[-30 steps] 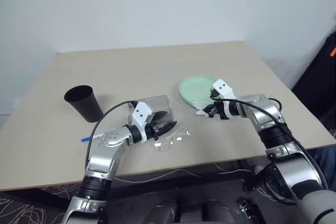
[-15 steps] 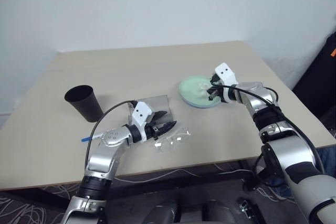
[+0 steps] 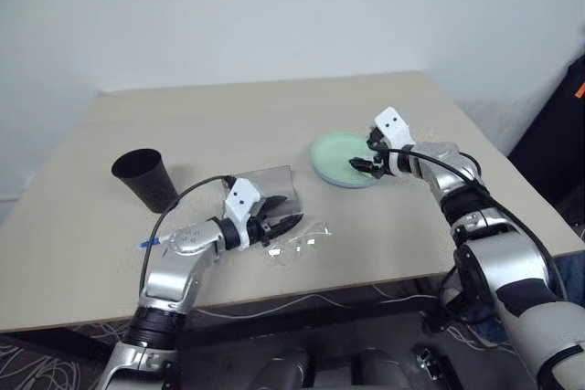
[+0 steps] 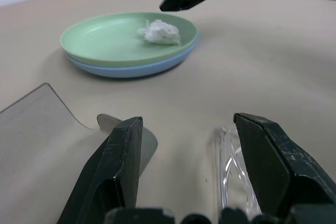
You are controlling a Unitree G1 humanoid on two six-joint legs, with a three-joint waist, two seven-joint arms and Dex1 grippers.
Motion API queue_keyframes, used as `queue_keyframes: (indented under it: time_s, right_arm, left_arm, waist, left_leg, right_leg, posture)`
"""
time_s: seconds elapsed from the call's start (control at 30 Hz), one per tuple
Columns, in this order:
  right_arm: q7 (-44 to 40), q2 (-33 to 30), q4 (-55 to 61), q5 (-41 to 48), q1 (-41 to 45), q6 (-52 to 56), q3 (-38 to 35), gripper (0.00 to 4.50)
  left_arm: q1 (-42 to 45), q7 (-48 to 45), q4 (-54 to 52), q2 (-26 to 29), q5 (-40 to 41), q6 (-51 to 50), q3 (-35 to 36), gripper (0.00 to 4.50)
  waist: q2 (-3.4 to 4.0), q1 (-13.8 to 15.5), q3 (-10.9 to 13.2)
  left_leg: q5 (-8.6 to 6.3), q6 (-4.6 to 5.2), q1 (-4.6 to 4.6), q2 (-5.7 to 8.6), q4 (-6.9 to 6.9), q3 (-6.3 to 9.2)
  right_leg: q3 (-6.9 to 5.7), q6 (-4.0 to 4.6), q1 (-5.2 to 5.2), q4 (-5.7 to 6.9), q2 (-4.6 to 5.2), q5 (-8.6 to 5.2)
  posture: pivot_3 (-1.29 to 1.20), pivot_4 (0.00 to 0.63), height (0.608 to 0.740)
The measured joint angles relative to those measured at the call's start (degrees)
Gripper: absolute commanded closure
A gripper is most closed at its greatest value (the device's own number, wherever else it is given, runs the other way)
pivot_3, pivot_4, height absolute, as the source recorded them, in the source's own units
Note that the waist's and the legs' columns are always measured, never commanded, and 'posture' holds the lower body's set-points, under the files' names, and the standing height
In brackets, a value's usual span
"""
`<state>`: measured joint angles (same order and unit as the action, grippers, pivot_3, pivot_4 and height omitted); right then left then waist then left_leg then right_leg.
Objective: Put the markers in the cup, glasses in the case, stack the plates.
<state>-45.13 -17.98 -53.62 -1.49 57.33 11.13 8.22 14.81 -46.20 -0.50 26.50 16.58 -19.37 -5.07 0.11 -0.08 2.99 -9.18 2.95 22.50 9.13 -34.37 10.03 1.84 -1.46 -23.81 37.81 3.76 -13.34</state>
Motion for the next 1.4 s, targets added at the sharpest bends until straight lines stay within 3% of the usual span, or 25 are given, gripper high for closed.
queue_keyframes:
  time_s: [0.23, 0.57, 1.03, 1.4]
  right_arm:
    - [-7.6, -1.9, 11.6, 0.9, -12.2, -7.0, 0.8, 0.50]
    - [-5.2, 0.9, 16.6, 0.9, -17.7, -11.5, 1.2, 0.50]
    - [2.1, 5.4, 22.9, 1.7, -24.6, -11.5, 0.2, 0.50]
    - [4.3, 6.3, 26.2, 2.2, -26.7, -10.6, 0.1, 0.50]
  left_arm:
    - [7.0, -9.1, 0.9, 7.7, 0.2, -4.6, -1.5, 1.60]
    - [18.3, -27.4, 8.9, 16.0, -4.1, -5.2, -10.8, 1.60]
    - [29.4, -36.3, 20.6, 10.9, -9.0, -12.5, -18.5, 1.60]
    - [29.9, -37.2, 22.6, 8.3, -11.0, -14.3, -21.1, 1.60]
  waist:
    - [0.04, -0.2, 0.0]
    - [0.08, -1.2, 0.0]
    - [0.06, -1.3, 0.0]
    - [0.05, -1.4, 0.0]
  left_leg:
    - [0.00, 0.00, -0.04, -0.03, -0.02, -0.02]
    - [0.00, -0.01, -0.06, -0.04, 0.03, -0.02]
    - [0.02, -0.02, -0.03, -0.07, 0.02, 0.02]
    - [0.03, -0.03, -0.04, -0.09, 0.00, 0.03]
  right_leg:
    - [0.03, 0.00, 0.09, 0.03, -0.04, 0.01]
    - [0.13, 0.01, 0.06, 0.03, -0.08, 0.01]
    - [0.23, -0.01, -0.02, 0.04, -0.20, 0.03]
    - [0.24, -0.01, 0.04, 0.04, -0.20, 0.02]
  posture:
    - [0.00, 0.000, 0.740]
    - [0.00, 0.000, 0.740]
    - [0.00, 0.000, 0.740]
    - [0.00, 0.000, 0.740]
